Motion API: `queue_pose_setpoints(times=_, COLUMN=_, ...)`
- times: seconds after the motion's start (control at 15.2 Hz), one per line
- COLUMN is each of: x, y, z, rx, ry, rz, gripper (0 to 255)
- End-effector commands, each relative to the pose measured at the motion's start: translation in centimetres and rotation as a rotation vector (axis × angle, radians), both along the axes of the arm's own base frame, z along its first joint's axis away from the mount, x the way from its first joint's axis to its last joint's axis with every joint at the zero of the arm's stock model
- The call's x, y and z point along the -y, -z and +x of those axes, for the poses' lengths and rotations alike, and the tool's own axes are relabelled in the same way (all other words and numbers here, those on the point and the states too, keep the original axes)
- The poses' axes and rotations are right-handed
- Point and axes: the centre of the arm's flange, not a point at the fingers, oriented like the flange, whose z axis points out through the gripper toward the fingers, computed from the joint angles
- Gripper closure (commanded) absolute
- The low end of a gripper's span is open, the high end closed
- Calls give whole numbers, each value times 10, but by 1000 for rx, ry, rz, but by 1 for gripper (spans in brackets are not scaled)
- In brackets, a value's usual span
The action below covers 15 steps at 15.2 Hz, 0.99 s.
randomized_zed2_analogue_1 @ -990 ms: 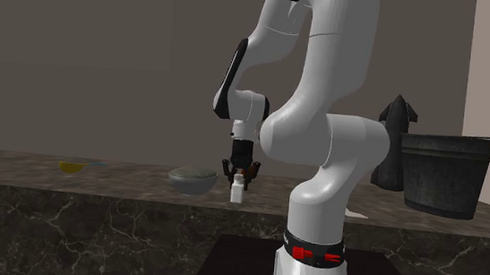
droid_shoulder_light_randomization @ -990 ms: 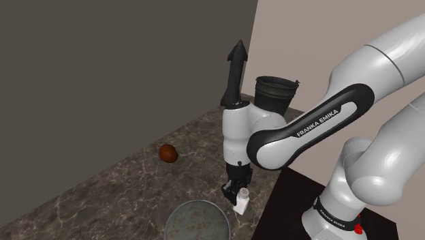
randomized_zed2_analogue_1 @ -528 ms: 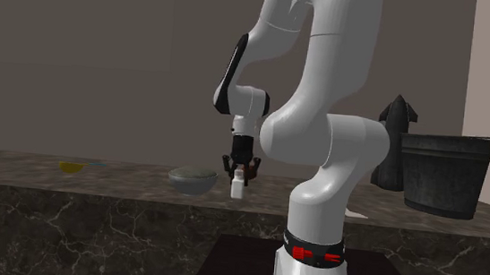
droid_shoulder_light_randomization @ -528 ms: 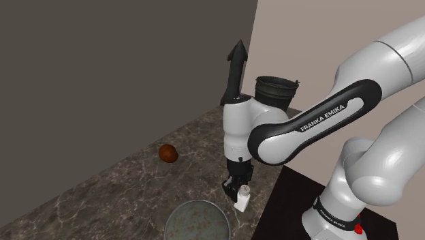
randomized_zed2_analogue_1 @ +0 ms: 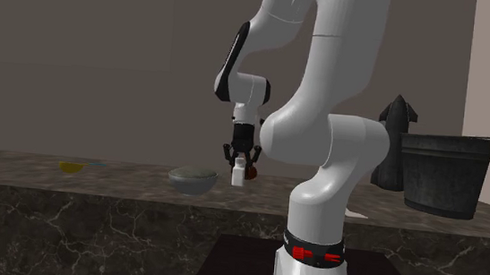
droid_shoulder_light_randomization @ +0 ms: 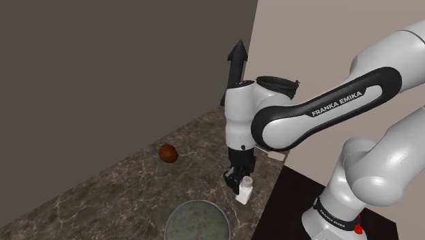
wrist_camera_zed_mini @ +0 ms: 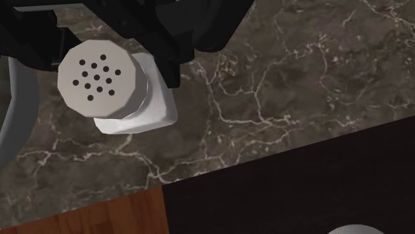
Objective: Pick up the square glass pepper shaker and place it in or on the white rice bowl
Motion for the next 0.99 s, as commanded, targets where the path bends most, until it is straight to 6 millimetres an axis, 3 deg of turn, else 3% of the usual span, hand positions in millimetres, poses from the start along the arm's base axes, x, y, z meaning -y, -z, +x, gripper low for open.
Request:
queue_pose_setpoints(times=0.0, x=1, y=-11, z=-1, rx=0, ry=0, rz=0, gripper=255)
queue_pose_setpoints(times=0.92, x=1, y=-85, z=-1, rx=0, ry=0, rz=0, gripper=255)
